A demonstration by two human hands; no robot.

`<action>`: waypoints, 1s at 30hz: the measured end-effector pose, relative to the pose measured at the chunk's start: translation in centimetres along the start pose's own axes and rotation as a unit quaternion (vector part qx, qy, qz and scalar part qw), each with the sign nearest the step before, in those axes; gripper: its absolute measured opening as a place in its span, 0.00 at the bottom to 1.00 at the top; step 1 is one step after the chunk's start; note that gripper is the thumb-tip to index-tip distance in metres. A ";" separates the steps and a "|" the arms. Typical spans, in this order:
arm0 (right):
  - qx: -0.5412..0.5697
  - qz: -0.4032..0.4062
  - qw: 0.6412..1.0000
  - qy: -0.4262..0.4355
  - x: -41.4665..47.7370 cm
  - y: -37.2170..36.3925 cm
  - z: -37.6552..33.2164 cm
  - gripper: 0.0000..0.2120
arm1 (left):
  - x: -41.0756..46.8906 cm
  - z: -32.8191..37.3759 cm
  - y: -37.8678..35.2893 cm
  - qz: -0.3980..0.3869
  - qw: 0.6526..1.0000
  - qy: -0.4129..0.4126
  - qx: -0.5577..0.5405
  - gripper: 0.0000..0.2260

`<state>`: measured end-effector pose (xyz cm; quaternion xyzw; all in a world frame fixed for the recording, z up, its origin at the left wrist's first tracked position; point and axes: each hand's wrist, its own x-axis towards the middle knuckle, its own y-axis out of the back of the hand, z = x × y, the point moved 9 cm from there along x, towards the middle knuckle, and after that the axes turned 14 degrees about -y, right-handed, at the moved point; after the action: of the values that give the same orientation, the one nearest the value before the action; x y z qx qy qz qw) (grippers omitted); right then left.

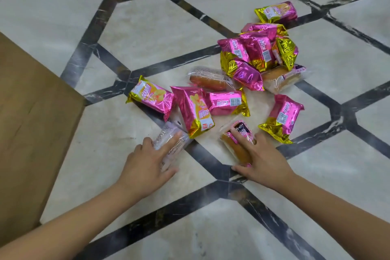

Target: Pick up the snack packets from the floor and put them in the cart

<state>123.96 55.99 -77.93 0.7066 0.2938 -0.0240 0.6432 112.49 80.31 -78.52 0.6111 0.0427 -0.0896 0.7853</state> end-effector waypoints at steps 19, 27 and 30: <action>0.225 0.084 0.942 -0.233 -16.5 20.2 -0.1 0.42 | -5.3 11.1 23.1 0.015 0.979 0.178 -0.097 0.39; 0.180 0.088 0.944 -0.263 -29.0 44.1 -1.3 0.41 | -9.0 21.0 47.8 -0.004 0.991 0.120 -0.056 0.38; 0.195 0.118 0.941 -0.251 -34.4 53.6 -2.6 0.41 | -10.8 25.4 57.4 0.000 0.993 0.107 -0.043 0.36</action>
<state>118.58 45.21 -15.32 0.8189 0.0269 -0.1816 0.5438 111.88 70.27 -15.57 0.5831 0.1302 -0.0213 0.8016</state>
